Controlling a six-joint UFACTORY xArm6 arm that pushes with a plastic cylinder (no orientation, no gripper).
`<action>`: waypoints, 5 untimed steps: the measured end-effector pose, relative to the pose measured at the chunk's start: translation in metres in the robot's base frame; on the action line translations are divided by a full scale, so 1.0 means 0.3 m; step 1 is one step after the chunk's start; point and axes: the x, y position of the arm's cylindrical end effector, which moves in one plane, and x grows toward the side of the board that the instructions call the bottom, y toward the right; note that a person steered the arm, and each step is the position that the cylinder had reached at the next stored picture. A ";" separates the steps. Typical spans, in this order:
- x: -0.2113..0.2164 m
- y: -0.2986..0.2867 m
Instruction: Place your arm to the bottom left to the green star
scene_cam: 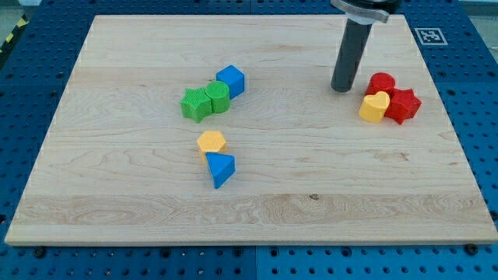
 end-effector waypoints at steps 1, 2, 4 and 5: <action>0.000 0.049; 0.000 0.100; -0.003 0.048; -0.055 -0.069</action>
